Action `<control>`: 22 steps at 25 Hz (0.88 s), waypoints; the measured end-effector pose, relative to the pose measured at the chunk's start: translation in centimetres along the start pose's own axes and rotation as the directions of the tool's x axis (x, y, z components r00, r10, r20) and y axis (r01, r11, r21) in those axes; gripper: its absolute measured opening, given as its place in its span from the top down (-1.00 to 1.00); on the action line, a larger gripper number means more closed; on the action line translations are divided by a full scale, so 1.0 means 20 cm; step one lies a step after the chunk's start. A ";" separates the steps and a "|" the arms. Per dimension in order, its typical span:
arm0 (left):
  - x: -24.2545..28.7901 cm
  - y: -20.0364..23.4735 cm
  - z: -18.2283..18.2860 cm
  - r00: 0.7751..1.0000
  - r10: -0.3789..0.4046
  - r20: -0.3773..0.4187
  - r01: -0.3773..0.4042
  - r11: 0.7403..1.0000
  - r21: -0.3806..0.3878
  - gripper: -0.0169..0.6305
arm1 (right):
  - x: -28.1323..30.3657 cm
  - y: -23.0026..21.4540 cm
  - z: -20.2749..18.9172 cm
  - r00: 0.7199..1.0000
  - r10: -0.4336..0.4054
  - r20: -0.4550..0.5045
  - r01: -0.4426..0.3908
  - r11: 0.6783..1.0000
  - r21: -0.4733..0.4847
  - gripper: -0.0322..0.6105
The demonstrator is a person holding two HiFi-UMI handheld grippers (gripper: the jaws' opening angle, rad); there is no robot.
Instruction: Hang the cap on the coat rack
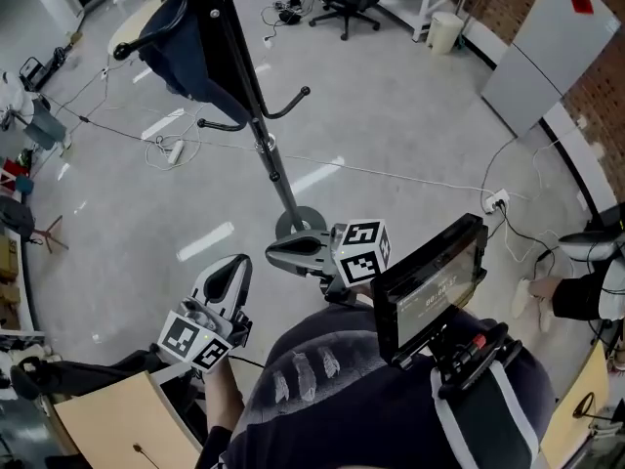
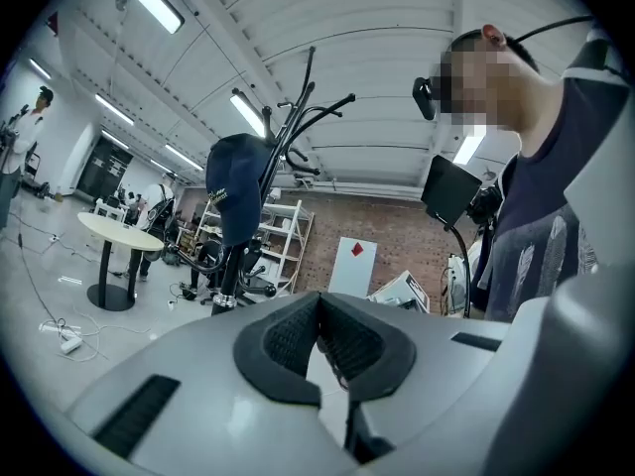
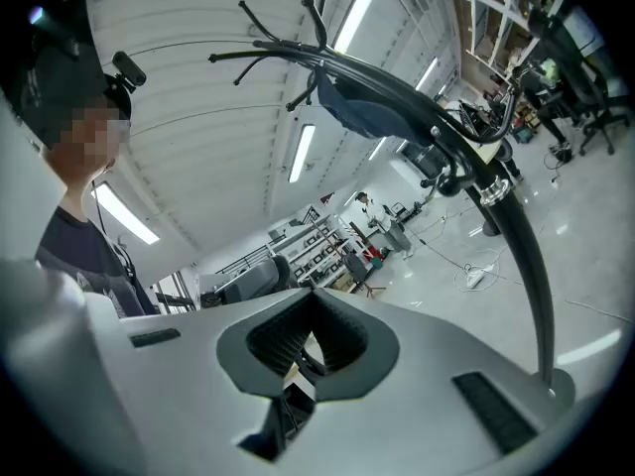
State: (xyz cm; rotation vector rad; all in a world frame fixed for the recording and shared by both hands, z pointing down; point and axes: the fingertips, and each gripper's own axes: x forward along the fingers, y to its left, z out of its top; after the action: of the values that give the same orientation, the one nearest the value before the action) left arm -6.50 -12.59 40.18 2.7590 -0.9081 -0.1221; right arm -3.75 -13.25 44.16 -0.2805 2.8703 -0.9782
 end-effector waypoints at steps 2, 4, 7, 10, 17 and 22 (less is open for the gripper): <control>-0.11 -0.07 -0.03 1.000 -0.029 -0.003 0.029 0.999 -0.020 0.92 | 0.04 0.05 -0.13 0.998 -0.039 -0.040 0.036 0.998 -0.057 0.89; -0.25 -0.11 -0.06 0.998 -0.056 0.004 0.056 0.997 -0.050 0.92 | 0.11 0.12 -0.26 0.995 -0.068 -0.070 0.062 0.995 -0.077 0.89; -0.46 -0.11 -0.08 0.998 -0.056 0.021 0.057 0.996 -0.074 0.92 | 0.24 0.25 -0.35 0.998 -0.044 -0.035 0.044 0.999 0.000 0.89; -0.56 -0.16 -0.14 0.997 -0.070 0.036 0.074 0.992 -0.100 0.92 | 0.24 0.33 -0.45 0.997 -0.066 -0.037 0.066 0.998 0.007 0.89; -0.63 -0.33 -0.29 0.989 -0.149 -0.002 0.147 0.980 -0.131 0.92 | 0.12 0.46 -0.61 0.991 -0.133 -0.018 0.134 0.991 0.010 0.89; -0.70 -0.33 -0.32 0.989 -0.146 0.006 0.146 0.978 -0.147 0.92 | 0.14 0.51 -0.72 0.981 -0.194 -0.027 0.196 0.979 0.058 0.89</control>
State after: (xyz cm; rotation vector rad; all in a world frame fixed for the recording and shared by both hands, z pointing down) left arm -13.04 2.18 44.84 2.6844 -0.6660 -0.1997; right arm -10.08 2.60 49.20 -0.5589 2.8681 -1.1033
